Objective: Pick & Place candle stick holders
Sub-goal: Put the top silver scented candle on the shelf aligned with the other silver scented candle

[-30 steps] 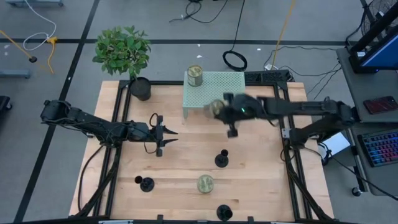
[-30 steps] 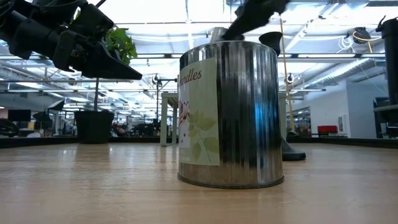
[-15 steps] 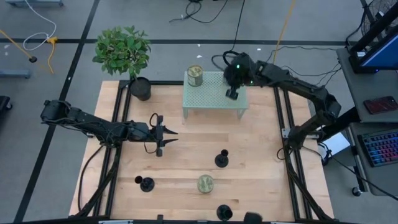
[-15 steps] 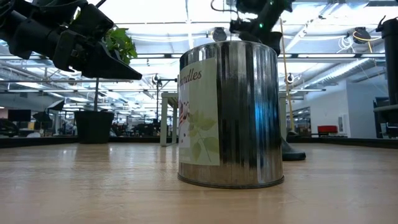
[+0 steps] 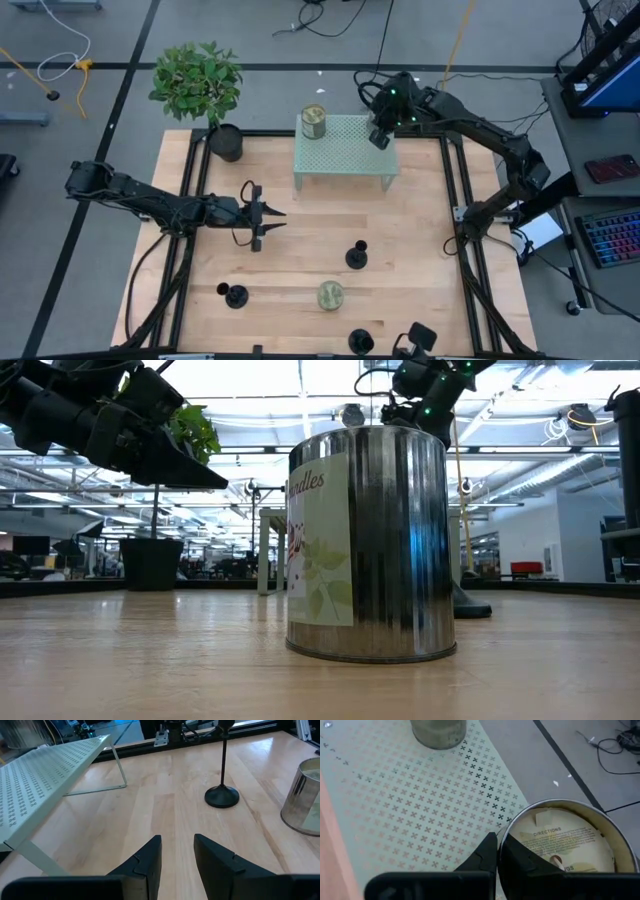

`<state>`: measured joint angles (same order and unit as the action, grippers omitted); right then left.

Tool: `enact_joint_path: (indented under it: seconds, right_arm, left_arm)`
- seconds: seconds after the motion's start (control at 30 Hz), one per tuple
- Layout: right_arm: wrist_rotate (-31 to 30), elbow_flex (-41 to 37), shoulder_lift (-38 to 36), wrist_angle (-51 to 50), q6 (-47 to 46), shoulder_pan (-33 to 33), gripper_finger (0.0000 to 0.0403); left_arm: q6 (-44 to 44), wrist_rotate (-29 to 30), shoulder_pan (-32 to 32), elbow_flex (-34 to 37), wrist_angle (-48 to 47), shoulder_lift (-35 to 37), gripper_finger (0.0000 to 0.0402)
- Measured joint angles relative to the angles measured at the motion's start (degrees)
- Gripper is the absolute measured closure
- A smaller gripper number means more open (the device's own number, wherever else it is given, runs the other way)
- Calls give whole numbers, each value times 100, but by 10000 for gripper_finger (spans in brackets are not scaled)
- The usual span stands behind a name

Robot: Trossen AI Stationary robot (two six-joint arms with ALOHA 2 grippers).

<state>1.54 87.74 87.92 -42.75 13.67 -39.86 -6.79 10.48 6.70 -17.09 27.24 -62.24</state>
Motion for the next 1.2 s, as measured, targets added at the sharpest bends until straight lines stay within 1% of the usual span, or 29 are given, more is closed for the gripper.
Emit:
enact_joint_path:
  seconds: [0.13,0.3,0.6,0.7,0.97,1.2]
  right_arm:
    - [9,-29,-1,35,-232,4,400]
    - [9,-328,9,471,-251,4,400]
    - [7,-339,4,372,-330,4,399]
    - [6,-339,-2,365,-465,-5,393]
    - [3,-339,-2,492,-399,-20,374]
    - [-23,-339,-2,501,-235,-20,347]
  left_arm:
    - [0,0,0,-1,0,0,279]
    - [0,0,1,-1,0,0,279]
    - [0,0,1,0,0,0,279]
    - [11,0,2,0,0,0,279]
    - [91,0,0,-1,-2,0,279]
    - [255,-2,0,1,-65,0,279]
